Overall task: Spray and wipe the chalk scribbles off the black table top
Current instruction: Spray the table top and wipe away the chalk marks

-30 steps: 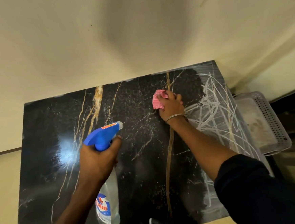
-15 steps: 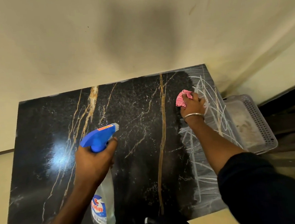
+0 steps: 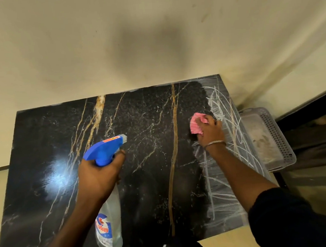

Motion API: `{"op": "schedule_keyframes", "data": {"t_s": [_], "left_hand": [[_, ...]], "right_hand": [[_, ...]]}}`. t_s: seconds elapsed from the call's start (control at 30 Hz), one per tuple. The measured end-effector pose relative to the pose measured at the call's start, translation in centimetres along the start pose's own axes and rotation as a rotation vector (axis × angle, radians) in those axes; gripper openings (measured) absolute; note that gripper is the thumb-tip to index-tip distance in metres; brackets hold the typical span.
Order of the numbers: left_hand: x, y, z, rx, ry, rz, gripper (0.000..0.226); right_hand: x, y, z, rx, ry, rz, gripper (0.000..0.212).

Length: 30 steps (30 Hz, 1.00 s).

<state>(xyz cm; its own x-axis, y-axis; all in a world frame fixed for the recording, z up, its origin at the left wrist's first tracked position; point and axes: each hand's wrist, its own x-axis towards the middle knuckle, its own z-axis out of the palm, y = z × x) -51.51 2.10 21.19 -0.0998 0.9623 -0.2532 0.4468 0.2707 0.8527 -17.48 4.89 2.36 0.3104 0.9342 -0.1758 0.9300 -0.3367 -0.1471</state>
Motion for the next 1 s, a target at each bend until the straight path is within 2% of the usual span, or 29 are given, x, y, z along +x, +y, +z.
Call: {"op": "schedule_keyframes", "data": {"t_s": [0.1, 0.23, 0.3, 0.4, 0.5, 0.57, 0.7, 0.83, 0.9, 1.0], "left_hand": [[-0.5, 0.0, -0.3, -0.006, 0.007, 0.012, 0.017], [-1.2, -0.1, -0.5, -0.018, 0.020, 0.021, 0.013], [-1.5, -0.4, -0.6, -0.019, 0.018, 0.021, 0.012], [-1.9, -0.7, -0.9, -0.026, 0.016, 0.009, 0.015], [-2.0, -0.9, -1.2, -0.018, 0.016, 0.000, 0.020], [-2.1, -1.0, -1.6, -0.011, 0.026, 0.004, 0.023], [-2.5, -1.3, -2.5, -0.013, 0.031, 0.012, 0.023], [-2.8, -2.4, -2.6, 0.014, 0.014, 0.000, 0.025], [-3.3, -2.6, -2.3, 0.013, 0.008, 0.010, 0.023], [-3.9, -2.7, -1.6, -0.017, -0.007, 0.019, 0.020]], "right_hand": [[0.7, 1.8, -0.5, -0.048, 0.013, 0.170, 0.062], [-0.7, -2.5, -0.4, -0.012, 0.018, 0.288, 0.061], [-2.5, -6.0, 0.2, -0.027, 0.016, 0.197, 0.060], [-4.8, -9.4, 1.4, -0.071, -0.056, -0.039, 0.063], [-5.4, -8.1, 1.4, -0.088, -0.097, -0.121, 0.066], [-5.6, -5.2, 1.1, -0.048, -0.066, -0.049, 0.065], [-5.2, 1.0, 0.3, 0.040, 0.031, 0.251, 0.057], [-5.3, -0.3, -0.1, 0.012, -0.017, 0.377, 0.057], [-6.6, -3.2, 0.2, -0.014, -0.023, 0.340, 0.057], [-9.2, -7.6, 1.2, -0.034, -0.054, 0.120, 0.060]]}}
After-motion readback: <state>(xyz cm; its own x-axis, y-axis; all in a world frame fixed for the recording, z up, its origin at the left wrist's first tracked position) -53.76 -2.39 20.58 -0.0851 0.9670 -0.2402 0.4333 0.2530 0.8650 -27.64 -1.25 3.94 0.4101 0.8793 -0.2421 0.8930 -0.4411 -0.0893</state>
